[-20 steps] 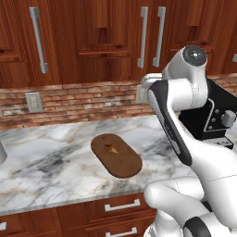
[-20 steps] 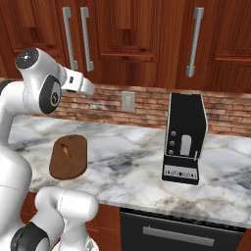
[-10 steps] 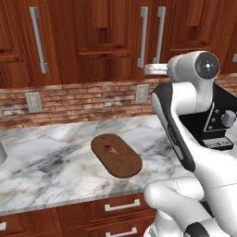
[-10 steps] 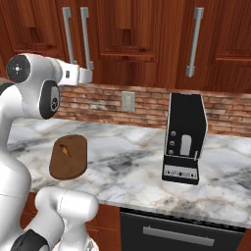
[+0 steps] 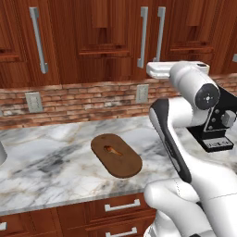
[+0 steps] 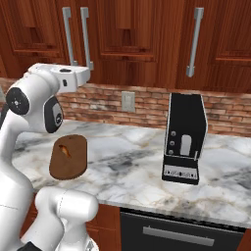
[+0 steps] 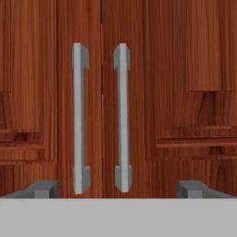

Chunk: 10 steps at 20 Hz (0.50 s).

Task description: Open the cabinet, retrieve the rolling pin, and place it next to the meat on the cutting board to prepare for tenderizing.

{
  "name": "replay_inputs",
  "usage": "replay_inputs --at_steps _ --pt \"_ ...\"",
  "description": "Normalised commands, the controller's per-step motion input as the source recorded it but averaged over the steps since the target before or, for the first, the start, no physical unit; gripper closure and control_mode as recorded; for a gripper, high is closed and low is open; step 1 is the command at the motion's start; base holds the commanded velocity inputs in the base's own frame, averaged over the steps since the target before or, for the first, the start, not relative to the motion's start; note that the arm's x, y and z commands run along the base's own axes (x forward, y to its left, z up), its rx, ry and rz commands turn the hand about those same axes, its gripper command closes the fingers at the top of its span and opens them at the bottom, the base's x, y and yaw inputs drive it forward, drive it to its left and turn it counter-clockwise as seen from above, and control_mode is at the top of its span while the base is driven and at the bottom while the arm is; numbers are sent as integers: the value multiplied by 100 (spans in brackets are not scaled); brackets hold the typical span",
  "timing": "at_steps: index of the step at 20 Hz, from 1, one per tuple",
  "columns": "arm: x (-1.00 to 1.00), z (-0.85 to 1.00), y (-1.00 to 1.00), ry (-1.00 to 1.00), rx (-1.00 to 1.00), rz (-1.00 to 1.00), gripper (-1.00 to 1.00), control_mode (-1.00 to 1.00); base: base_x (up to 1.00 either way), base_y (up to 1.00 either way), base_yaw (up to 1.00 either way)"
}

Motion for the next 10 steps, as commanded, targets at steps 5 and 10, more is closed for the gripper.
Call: replay_inputs --at_steps 5,10 --pt "6 0 5 -1 -1 0 -100 -100 0 0 0" --pt "6 0 0 0 0 0 -100 -100 0 0 0"
